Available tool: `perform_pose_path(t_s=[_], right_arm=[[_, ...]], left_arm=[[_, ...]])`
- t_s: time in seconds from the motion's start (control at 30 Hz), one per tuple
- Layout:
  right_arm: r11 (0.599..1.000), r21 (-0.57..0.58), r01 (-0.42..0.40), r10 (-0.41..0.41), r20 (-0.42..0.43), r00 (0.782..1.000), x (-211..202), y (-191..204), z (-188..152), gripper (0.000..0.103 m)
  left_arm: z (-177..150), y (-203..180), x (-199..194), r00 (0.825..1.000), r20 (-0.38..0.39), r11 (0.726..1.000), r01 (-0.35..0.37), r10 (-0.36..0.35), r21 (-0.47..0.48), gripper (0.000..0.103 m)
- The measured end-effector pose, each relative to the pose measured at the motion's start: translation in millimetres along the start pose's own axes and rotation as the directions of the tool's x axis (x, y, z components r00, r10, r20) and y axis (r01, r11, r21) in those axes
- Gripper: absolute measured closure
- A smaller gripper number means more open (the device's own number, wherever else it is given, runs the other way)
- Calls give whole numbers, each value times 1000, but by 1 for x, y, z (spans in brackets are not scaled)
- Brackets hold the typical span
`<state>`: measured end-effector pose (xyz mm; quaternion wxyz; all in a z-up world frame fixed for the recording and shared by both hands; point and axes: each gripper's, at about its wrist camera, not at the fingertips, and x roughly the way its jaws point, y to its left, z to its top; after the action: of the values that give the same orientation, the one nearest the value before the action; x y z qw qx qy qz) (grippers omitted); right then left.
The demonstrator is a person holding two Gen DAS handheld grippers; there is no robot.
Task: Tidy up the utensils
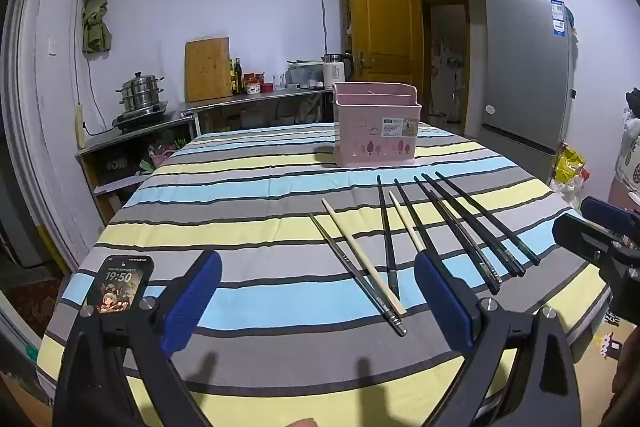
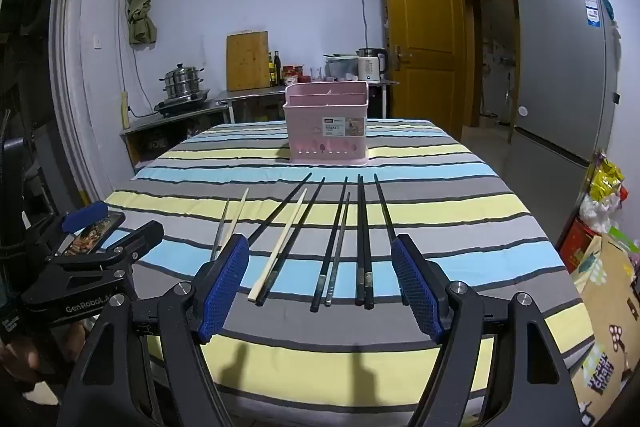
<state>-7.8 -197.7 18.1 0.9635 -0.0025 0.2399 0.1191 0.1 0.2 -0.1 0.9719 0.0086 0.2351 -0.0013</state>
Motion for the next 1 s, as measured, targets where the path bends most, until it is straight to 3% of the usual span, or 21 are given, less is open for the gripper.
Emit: perform_pose_path(t_s=[1.0], right_arm=[[1000, 0, -3, 3, -7, 1000, 1, 3, -1, 29]], left_arm=[[4, -2, -8, 1000, 17, 1000, 8, -8, 7, 5]])
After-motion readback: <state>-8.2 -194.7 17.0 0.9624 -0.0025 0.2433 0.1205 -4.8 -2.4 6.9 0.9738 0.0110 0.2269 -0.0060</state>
